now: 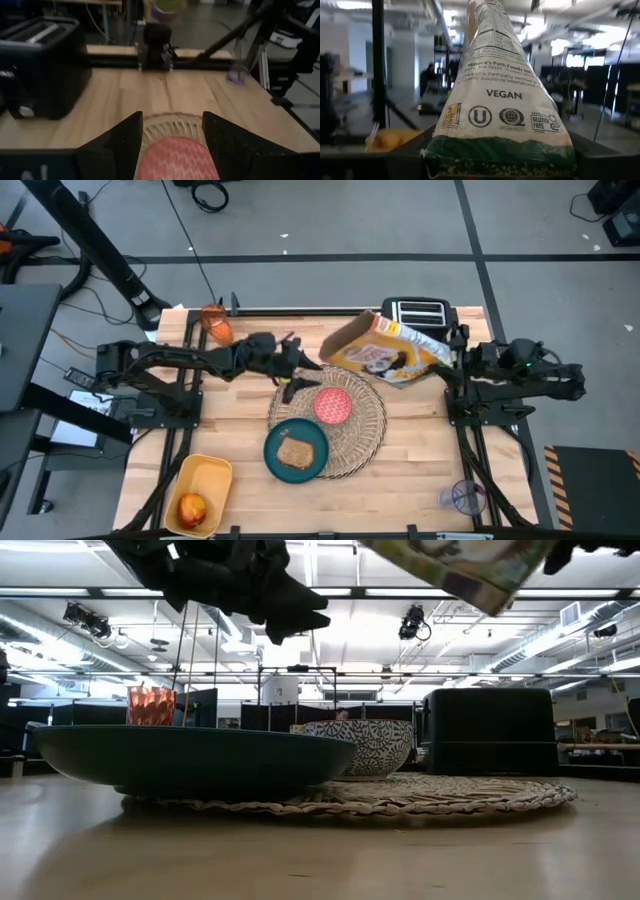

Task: Arrange a breakfast setting
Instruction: Pour the cereal from the yellow cereal box into the red patterned bowl

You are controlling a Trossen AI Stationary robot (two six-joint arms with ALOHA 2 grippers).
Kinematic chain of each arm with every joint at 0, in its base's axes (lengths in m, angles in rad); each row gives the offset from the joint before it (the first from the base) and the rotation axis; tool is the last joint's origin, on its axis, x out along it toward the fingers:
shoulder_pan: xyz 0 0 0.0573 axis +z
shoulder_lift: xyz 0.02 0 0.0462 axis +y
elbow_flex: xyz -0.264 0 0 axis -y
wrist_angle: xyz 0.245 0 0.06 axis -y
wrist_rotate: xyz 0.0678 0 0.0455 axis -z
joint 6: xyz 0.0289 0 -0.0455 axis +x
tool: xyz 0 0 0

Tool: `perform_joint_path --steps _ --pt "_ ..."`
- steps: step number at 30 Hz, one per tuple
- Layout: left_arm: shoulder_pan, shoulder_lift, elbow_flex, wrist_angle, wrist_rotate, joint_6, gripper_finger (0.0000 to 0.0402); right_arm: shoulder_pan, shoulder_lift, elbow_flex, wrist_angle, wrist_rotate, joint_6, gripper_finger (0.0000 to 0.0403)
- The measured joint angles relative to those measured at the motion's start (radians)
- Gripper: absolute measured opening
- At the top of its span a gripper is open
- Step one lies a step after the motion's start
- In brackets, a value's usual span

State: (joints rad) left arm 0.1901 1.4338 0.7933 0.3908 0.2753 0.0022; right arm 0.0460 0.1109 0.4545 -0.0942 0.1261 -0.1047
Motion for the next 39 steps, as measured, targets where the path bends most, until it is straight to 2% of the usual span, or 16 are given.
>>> perform_joint_path --steps 6,10,14,22,26,39 --pt "-0.104 -0.029 0.012 -0.094 -0.227 -0.051 0.0215 0.0 -0.041 0.115 -0.343 -0.106 0.059 0.024" --pt "-0.153 -0.079 0.043 -0.194 -0.384 -0.075 0.0215 0.0 -0.061 0.136 -0.461 -0.132 0.081 0.024" --pt "-0.198 -0.131 0.047 -0.239 -0.494 -0.096 0.0215 0.0 -0.06 0.135 -0.519 -0.176 0.091 0.024" --pt "-0.247 -0.14 0.047 -0.28 -0.55 -0.186 0.0215 0.0 0.092 0.145 -0.515 -0.194 0.041 0.024" --pt "-0.273 -0.14 0.047 -0.296 -0.601 -0.206 0.0215 -0.002 0.179 0.183 -0.53 -0.159 -0.006 0.024" --pt "-0.301 -0.139 0.047 -0.304 -0.624 -0.209 0.0215 -0.004 0.273 0.233 -0.578 -0.113 -0.078 0.024"
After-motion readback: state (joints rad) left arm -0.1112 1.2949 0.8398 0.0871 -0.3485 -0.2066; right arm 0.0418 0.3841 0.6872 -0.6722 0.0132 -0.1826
